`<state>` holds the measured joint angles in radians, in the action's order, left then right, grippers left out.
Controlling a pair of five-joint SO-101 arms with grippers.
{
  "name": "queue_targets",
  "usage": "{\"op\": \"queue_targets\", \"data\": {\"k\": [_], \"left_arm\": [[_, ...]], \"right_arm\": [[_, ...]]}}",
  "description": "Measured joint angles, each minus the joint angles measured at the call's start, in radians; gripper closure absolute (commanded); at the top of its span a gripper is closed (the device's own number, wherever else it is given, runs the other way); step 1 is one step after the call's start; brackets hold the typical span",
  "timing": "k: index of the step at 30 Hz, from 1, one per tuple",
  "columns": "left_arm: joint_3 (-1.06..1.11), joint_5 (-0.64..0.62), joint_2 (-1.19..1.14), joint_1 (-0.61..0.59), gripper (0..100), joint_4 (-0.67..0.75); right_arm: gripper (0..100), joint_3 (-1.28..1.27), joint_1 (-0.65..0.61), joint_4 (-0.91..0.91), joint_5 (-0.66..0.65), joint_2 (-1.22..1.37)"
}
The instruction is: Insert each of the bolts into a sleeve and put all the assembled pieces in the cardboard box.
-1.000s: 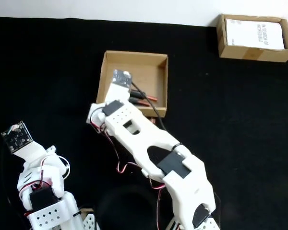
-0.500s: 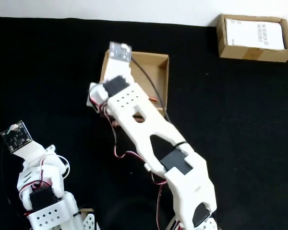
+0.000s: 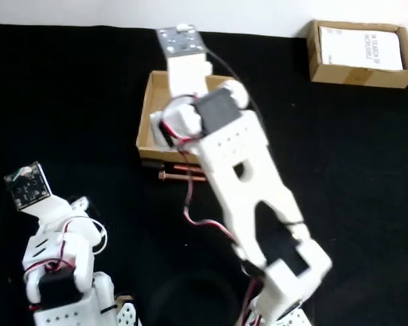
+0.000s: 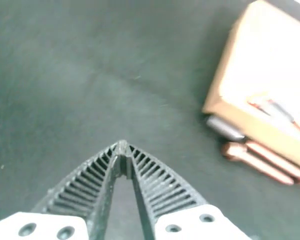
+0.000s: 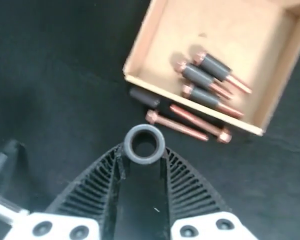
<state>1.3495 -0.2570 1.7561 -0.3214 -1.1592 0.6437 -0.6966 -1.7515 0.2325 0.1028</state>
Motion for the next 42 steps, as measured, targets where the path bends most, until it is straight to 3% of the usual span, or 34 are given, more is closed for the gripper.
{"op": "queue_targets", "data": {"k": [5,9,15,19,22,30,42], "left_arm": [[-0.333,0.023,-0.295,0.081,99,-0.112],[-0.663,0.015,-0.608,0.164,99,-0.278],[-1.069,-0.210,-1.014,0.367,99,-0.509],[-1.145,-0.384,-1.255,0.532,99,-0.545],[-1.201,-0.427,-1.425,0.621,99,-0.546],[-1.444,-0.439,-1.875,0.643,81,-0.551],[-1.714,-0.439,-2.268,0.606,80,-0.551]], "right_arm": [[99.1,-0.358,0.049,0.000,-0.025,-0.278],[99.1,-0.624,0.163,0.092,-0.025,-0.489],[99.1,-1.008,0.374,0.328,-0.025,-0.741],[99.1,-1.232,0.459,0.459,-0.025,-0.864],[99.1,-1.366,0.528,0.528,-0.025,-0.947],[99.1,-1.582,0.655,0.580,-0.029,-1.142],[99.1,-1.766,0.733,0.583,-0.078,-1.428]]}}
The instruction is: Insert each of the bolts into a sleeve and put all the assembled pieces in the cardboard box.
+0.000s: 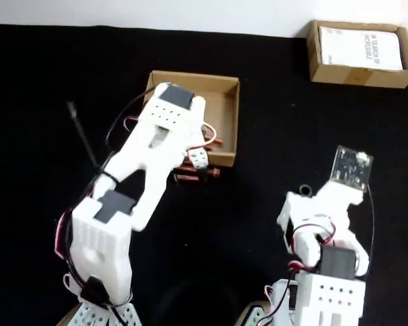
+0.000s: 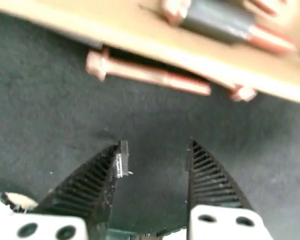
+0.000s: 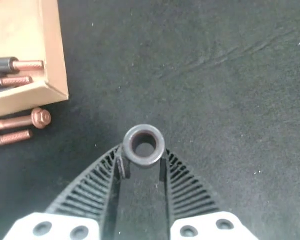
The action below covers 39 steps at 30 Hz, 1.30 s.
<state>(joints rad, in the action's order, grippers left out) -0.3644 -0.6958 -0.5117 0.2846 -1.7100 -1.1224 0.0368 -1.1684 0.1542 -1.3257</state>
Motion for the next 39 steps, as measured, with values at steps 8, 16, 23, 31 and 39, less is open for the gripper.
{"op": "queue_targets", "data": {"k": [8,16,23,31,39], "left_arm": [[-0.043,0.000,-0.149,-0.089,80,0.002],[-0.043,0.000,-0.210,-0.095,80,0.023],[-0.149,0.000,-0.210,-0.092,80,0.014],[-0.249,0.002,-0.218,-0.094,80,0.000],[-0.255,0.002,-0.279,-0.091,80,-0.009]], "right_arm": [[99.1,-0.003,0.000,0.000,0.000,-0.048],[99.1,-0.003,0.000,0.000,0.000,-0.048],[99.1,-0.005,0.000,0.000,0.000,-0.048],[99.1,-0.005,0.000,0.000,0.000,-0.048],[99.1,-0.005,0.000,0.000,0.000,-0.048]]}}
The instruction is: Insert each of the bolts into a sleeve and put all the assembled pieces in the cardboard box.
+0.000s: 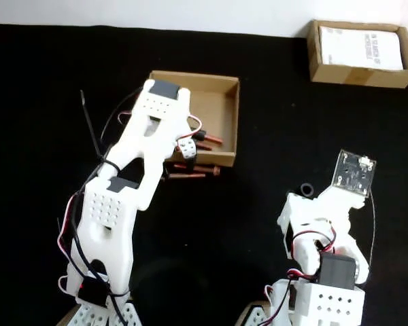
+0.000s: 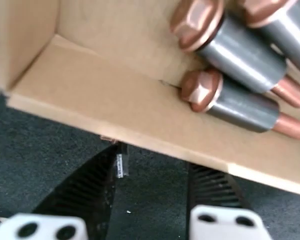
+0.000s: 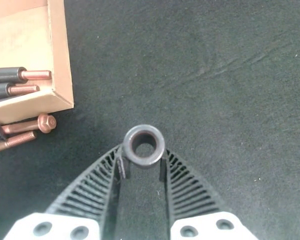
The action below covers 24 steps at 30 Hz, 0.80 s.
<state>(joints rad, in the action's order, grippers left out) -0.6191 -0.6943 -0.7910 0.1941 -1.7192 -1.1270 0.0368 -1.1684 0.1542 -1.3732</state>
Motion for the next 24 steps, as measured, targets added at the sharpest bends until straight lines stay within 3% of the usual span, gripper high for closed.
{"op": "queue_targets", "data": {"k": [9,14,18,24], "left_arm": [[-0.037,0.000,-0.095,-0.002,81,-0.015],[-0.038,-0.002,-0.117,-0.011,92,-0.015],[-0.040,0.012,-0.120,-0.011,94,-0.009],[-0.037,0.021,-0.120,-0.025,76,-0.017]], "right_arm": [[99.1,0.000,0.000,0.000,0.000,0.000],[99.1,0.000,0.000,0.000,0.000,0.000],[99.1,0.000,0.000,0.000,0.000,-0.002],[99.1,0.000,0.000,0.000,-0.006,-0.002]]}}
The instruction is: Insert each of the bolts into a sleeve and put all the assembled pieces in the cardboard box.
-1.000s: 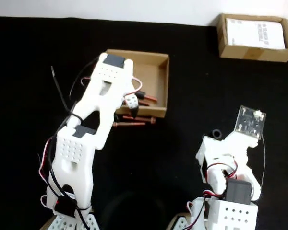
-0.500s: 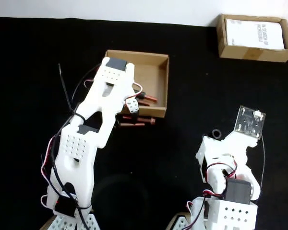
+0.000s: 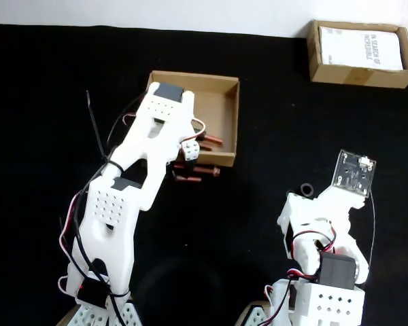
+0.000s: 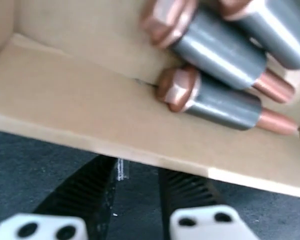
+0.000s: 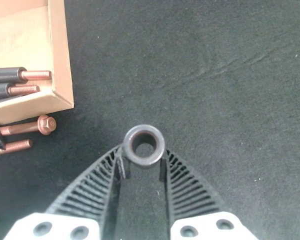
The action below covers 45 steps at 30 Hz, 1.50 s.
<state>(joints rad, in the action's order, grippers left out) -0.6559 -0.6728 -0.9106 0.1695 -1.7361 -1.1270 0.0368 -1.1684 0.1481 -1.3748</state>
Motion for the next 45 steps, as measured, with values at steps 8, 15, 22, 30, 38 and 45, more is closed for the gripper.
{"op": "queue_targets", "data": {"k": [8,15,22,30,38,45], "left_arm": [[0.149,0.003,0.005,-0.064,67,-0.023],[0.170,0.003,0.009,-0.069,67,-0.023],[0.164,-0.009,0.015,-0.031,73,-0.023],[0.026,-0.021,-0.003,0.038,74,-0.023],[0.009,-0.021,-0.048,0.029,73,-0.025],[0.006,-0.021,-0.049,0.014,74,-0.026]], "right_arm": [[99.1,0.000,0.000,0.000,-0.041,0.000],[99.1,0.000,0.000,0.000,-0.041,0.000],[99.1,0.000,-0.009,0.000,-0.041,0.000],[99.1,0.000,-0.034,-0.025,-0.041,-0.006],[99.1,0.000,-0.034,-0.037,-0.041,-0.009],[99.1,0.000,-0.034,-0.044,-0.103,-0.009]]}}
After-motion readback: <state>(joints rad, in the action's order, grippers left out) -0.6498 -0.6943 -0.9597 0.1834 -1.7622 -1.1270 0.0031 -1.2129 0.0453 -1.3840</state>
